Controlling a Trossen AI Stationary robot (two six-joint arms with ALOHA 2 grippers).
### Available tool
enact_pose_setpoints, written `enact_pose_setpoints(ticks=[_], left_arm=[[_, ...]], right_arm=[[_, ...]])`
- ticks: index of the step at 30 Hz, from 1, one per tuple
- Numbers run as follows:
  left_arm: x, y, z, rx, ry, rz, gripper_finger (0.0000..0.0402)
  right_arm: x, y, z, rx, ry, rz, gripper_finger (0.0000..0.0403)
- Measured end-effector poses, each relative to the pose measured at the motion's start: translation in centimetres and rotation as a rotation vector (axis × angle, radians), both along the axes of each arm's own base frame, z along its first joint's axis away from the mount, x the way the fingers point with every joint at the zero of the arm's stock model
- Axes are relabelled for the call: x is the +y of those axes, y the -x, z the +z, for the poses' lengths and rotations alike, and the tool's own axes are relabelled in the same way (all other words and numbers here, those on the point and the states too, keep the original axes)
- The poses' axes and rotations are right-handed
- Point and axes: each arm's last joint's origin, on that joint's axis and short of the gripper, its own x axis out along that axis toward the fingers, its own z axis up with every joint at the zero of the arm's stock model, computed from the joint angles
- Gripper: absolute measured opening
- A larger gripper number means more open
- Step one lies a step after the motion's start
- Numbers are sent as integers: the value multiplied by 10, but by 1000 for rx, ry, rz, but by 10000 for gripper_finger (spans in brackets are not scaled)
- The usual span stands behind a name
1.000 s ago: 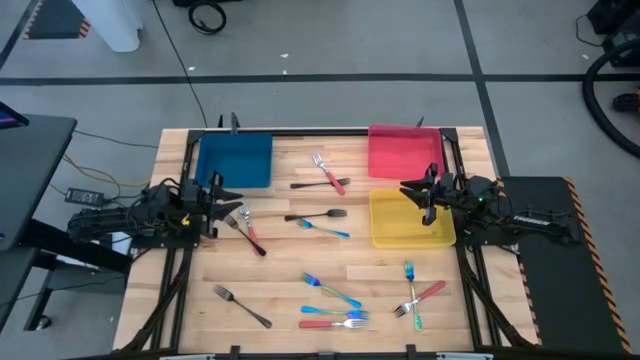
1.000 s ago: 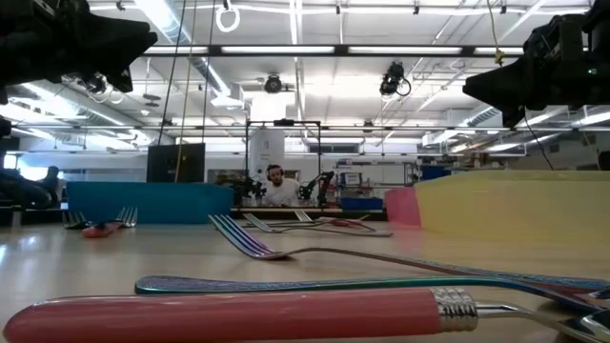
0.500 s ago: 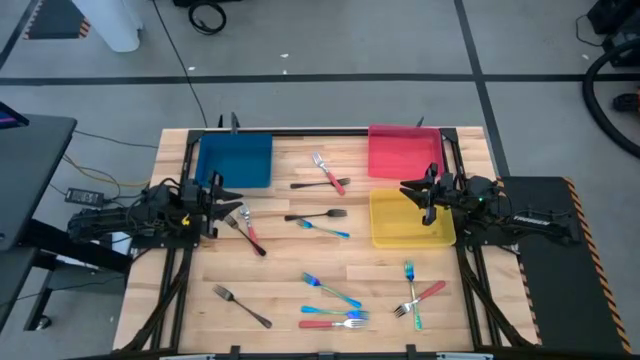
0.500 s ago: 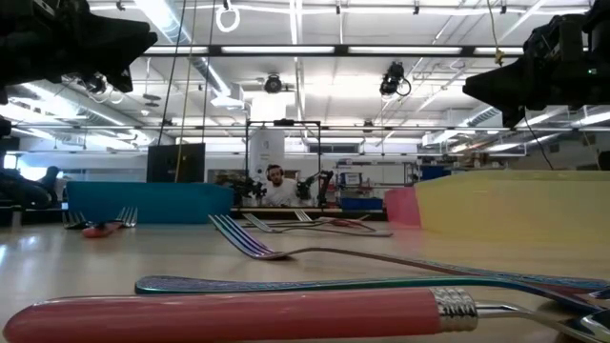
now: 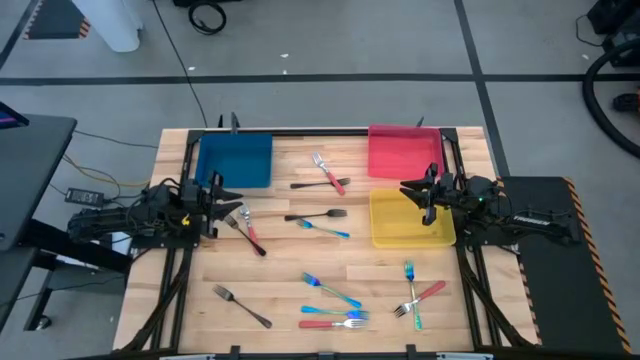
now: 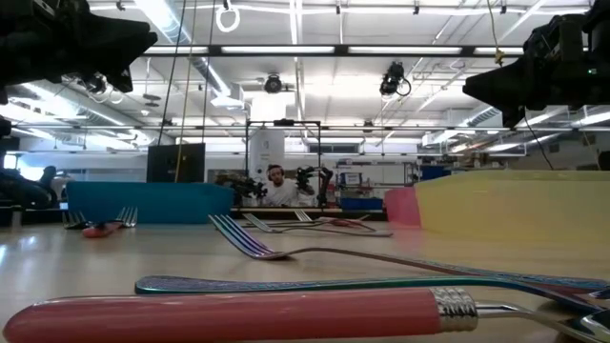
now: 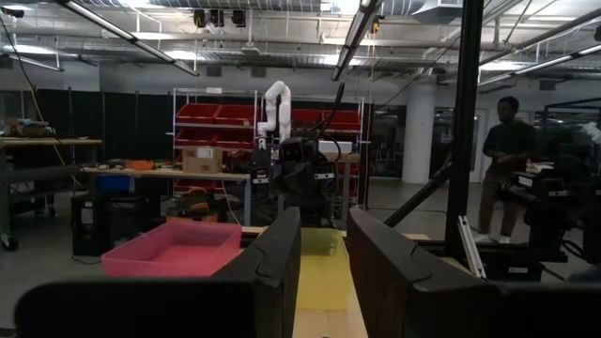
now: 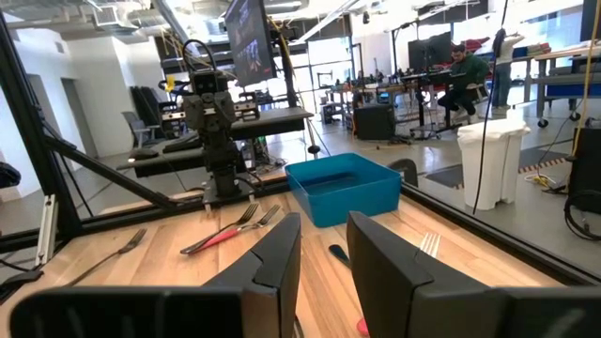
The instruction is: Sort silverware by color (type)
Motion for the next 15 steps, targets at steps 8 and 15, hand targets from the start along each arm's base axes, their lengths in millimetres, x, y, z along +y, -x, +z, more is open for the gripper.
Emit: enact_pose_setpoints(ticks=[8, 15], left_arm=[[0, 0, 0, 0, 0, 0, 89], [0, 0, 0, 0, 0, 0, 89]], right_arm=[[0, 1, 7, -70, 15, -14, 99], [0, 3, 14, -147, 33, -20, 99]])
